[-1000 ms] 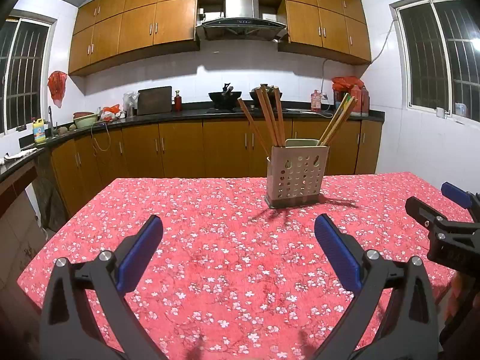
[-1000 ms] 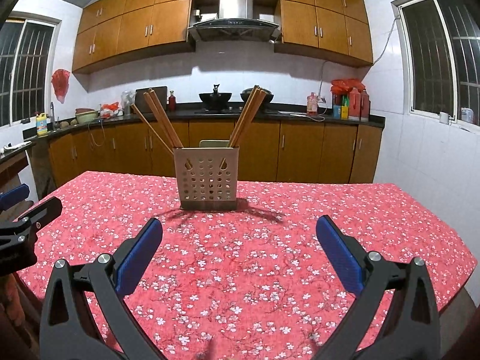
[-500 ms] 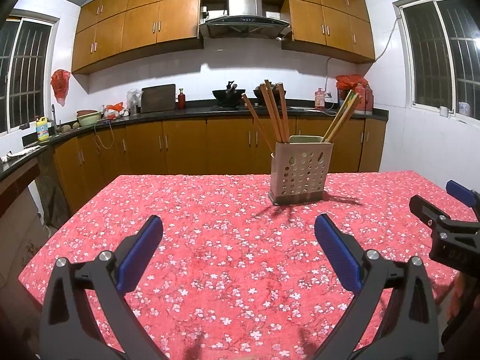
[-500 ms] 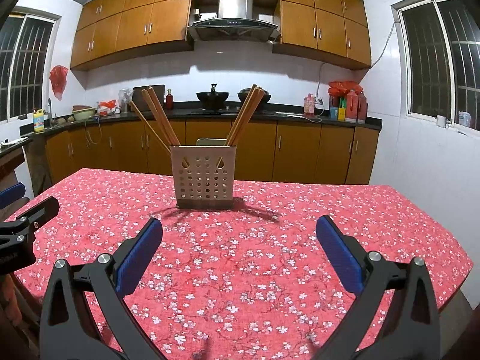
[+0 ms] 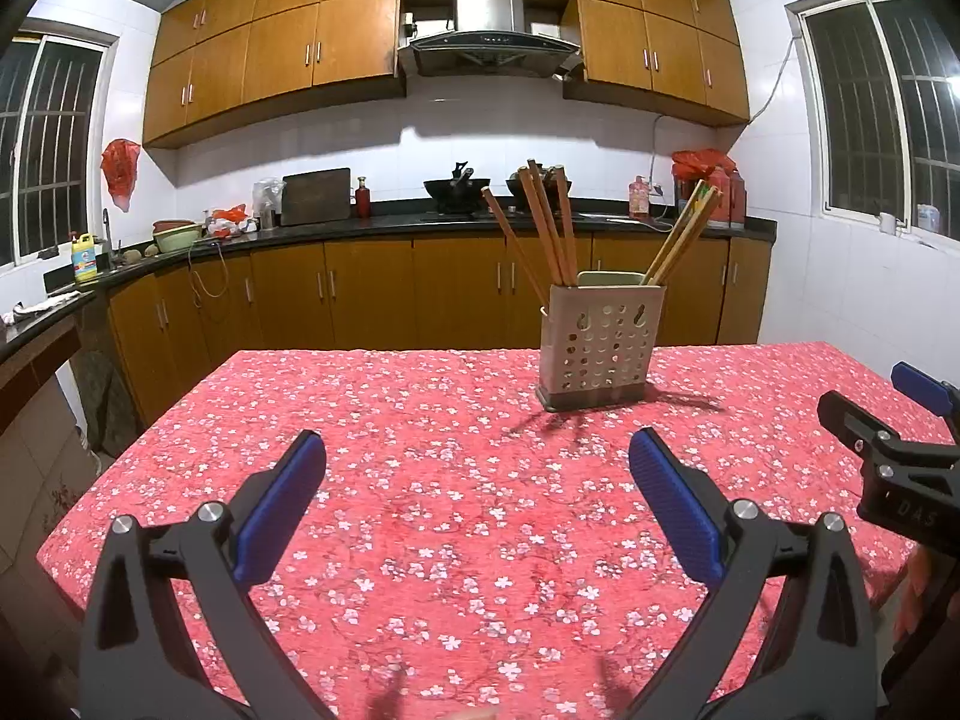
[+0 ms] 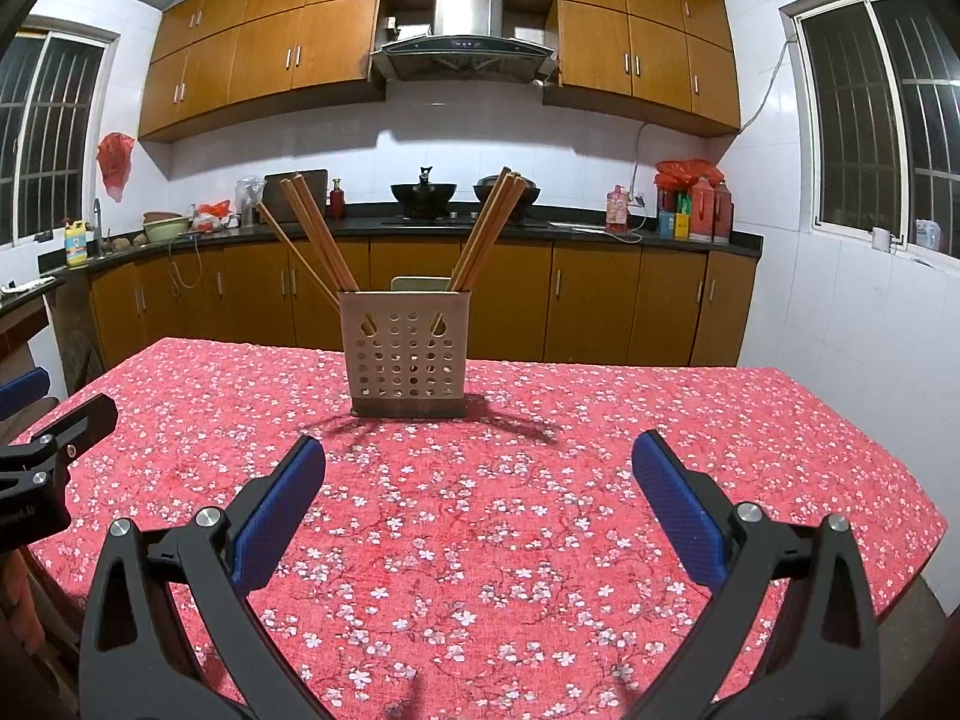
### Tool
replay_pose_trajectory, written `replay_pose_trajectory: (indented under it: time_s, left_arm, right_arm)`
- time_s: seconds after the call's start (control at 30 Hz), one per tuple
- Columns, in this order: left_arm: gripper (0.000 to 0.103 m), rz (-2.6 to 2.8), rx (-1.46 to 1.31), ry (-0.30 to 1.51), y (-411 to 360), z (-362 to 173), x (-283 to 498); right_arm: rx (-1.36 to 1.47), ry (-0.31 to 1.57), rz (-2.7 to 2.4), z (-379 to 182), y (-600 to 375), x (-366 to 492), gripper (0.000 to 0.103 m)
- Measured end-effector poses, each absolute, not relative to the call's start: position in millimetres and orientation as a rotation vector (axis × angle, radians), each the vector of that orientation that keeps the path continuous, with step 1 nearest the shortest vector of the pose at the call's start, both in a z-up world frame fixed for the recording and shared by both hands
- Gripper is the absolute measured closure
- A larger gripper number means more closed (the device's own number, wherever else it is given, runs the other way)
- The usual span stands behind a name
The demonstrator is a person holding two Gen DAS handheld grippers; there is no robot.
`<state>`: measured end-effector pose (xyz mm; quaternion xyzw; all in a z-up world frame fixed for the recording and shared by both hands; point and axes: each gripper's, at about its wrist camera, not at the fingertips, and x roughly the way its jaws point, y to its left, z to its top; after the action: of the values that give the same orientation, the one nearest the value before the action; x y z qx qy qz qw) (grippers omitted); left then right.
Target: Organize utensils
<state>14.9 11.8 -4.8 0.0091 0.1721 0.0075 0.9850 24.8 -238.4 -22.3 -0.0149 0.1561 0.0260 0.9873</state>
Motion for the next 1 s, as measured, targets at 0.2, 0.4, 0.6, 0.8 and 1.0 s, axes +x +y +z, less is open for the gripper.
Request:
replay_pose_trajectory:
  time_s: [0.2,0.4,0.6,0.8,1.0]
  left_arm:
    - [0.004,0.013,0.017,0.348,11.0,-4.8,16.5]
    - [0.004,0.013,0.017,0.348,10.3,-4.8,16.4]
    - [0.004,0.014,0.017,0.349,9.2,-4.7,16.1]
    - [0.004,0.014,0.017,0.349,8.5,-4.5,16.0]
    - [0.004,0.013,0.017,0.352,8.6,-5.0,17.5]
  right_arm:
    - [-0.026,0.316,0.049,-22.4,-237.7,25.0,0.002]
    - [-0.025,0.316,0.05,-22.3,-237.9,25.1,0.002]
    - [-0.025,0.316,0.05,-22.1,-237.7,25.1,0.002]
    - [-0.024,0.319,0.051,-22.8,-237.2,25.2,0.002]
    - [-0.022,0.323,0.051,-24.9,-236.3,25.8,0.002]
